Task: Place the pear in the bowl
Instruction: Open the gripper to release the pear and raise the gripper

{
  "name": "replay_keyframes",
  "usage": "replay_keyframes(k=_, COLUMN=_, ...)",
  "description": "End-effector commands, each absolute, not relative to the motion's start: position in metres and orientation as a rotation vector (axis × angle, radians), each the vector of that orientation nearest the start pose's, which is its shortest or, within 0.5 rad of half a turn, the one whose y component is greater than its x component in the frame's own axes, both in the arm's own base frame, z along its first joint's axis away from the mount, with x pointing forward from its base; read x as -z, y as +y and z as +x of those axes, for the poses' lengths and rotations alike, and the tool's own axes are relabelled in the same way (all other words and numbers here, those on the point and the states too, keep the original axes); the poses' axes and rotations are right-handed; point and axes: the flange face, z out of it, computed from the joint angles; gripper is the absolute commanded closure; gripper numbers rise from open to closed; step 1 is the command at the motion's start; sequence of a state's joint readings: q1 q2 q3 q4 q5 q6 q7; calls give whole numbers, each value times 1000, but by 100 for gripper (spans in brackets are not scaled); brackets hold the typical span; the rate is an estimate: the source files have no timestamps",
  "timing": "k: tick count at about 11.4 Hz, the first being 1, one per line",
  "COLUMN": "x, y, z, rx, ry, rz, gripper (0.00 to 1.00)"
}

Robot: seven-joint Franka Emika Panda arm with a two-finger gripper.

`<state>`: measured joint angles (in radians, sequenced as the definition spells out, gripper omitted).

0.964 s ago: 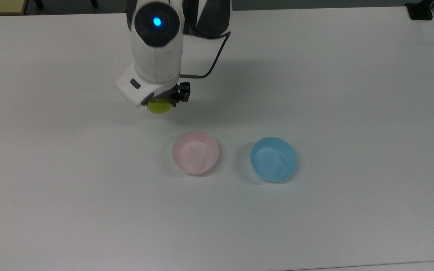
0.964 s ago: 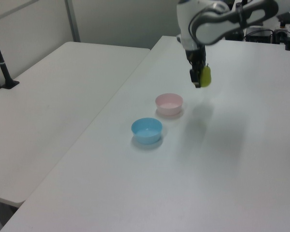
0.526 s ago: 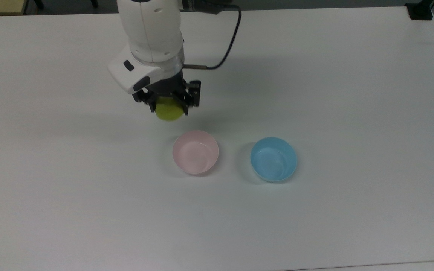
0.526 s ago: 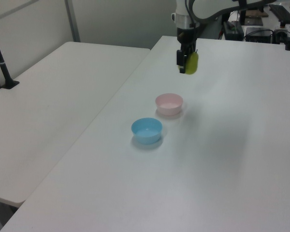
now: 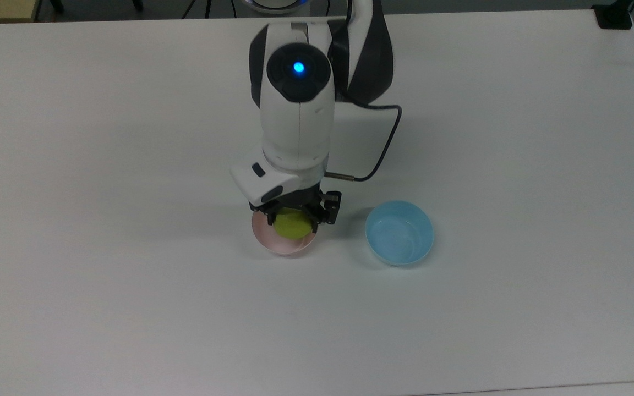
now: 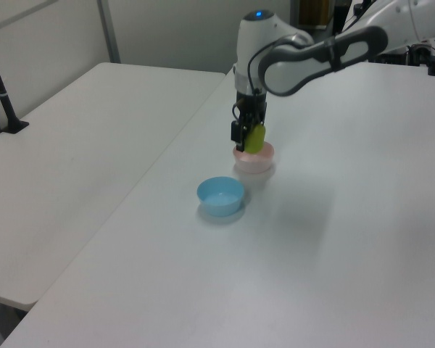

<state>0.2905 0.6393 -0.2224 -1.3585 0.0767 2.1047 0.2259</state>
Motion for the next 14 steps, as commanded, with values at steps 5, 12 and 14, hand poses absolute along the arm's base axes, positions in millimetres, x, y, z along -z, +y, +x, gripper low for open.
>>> replay_keyframes(k=5, x=-344, y=98, z=736, rx=203, ry=168, rz=-3245, gripper=0)
replay_keyframes(k=12, x=-493, y=26, z=673, rx=54, ry=252, rz=-3198, gripper=0)
replay_keyframes(k=14, x=-516, y=-3, z=636, rx=-60, ry=124, rz=-3184, gripper=0)
